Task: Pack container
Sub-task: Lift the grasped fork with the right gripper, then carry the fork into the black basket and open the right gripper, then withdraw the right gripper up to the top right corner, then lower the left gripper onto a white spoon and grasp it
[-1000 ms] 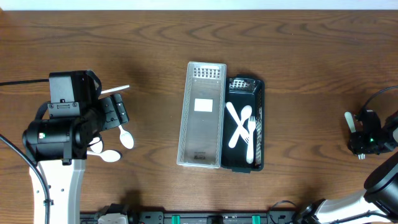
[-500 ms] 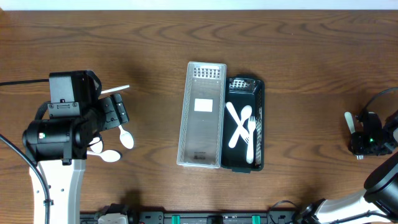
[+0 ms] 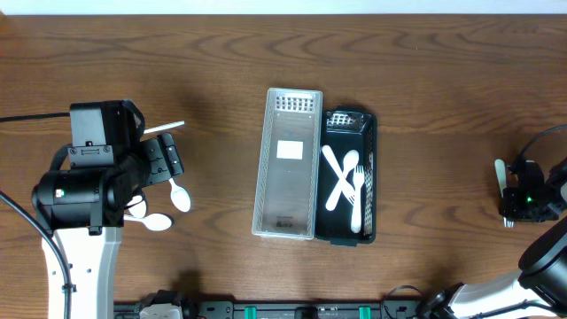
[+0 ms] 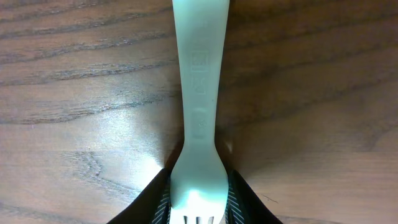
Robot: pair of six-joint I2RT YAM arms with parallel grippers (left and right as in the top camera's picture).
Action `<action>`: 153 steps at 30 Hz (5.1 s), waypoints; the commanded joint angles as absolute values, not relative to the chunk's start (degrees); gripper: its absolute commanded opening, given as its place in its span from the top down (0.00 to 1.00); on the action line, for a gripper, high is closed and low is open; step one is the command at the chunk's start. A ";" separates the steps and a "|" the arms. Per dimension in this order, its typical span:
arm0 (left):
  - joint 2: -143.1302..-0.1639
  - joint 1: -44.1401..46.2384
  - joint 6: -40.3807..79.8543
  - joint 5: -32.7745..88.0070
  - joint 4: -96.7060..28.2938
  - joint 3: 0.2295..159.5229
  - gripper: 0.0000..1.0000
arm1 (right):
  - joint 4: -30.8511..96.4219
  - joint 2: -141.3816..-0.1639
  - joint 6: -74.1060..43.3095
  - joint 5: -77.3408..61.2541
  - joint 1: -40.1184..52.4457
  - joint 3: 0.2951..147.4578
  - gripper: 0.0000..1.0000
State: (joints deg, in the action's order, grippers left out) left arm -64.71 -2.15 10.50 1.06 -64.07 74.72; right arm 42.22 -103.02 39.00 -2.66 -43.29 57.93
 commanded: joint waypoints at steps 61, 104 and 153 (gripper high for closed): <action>-64.29 -2.39 9.50 0.38 -65.52 75.24 0.14 | 64.10 -102.02 -32.12 -4.56 28.34 74.11 0.99; -90.76 -4.43 8.23 1.32 -67.96 85.60 0.14 | 79.18 -102.28 -10.85 -1.56 -0.67 119.83 0.01; -111.68 -10.07 8.45 6.35 -47.86 66.94 0.25 | 83.85 -102.30 -7.62 -1.58 -3.36 119.77 0.01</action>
State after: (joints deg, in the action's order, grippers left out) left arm -109.80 -9.76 8.12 6.26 -47.62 67.00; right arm 83.74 -102.00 -8.47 -1.37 -3.16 119.31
